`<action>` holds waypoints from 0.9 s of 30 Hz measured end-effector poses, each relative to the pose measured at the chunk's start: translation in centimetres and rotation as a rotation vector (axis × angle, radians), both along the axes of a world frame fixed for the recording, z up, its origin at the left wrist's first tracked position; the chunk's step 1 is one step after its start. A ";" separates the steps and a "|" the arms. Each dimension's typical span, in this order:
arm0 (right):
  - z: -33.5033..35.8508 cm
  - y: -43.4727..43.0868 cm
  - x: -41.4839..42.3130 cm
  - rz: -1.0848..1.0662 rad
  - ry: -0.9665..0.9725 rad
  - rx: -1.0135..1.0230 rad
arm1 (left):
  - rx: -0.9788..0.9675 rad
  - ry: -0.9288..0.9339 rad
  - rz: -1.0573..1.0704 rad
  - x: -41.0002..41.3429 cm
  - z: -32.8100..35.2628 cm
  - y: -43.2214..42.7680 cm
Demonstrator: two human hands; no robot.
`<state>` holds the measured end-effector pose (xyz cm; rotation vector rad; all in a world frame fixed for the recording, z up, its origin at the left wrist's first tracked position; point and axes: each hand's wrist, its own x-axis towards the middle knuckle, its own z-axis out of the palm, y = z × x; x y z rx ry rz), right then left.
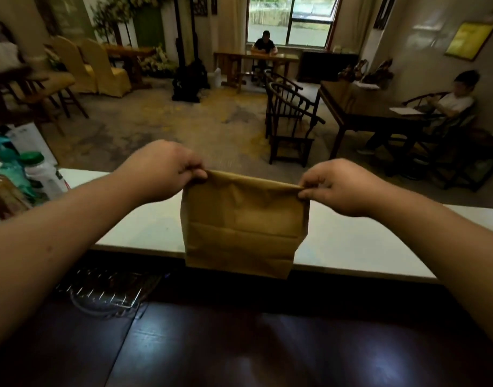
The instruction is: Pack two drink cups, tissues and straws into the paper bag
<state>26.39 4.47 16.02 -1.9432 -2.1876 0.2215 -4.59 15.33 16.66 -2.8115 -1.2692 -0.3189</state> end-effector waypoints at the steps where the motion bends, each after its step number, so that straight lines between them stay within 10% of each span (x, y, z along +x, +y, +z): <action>1: 0.4 1.0 0.1 -0.017 -0.001 0.016 | 0.006 -0.010 0.014 0.4 0.4 0.8; 27: -4.7 11.0 1.0 -0.253 -0.042 -0.015 | -0.131 0.062 0.184 3.9 -4.9 8.6</action>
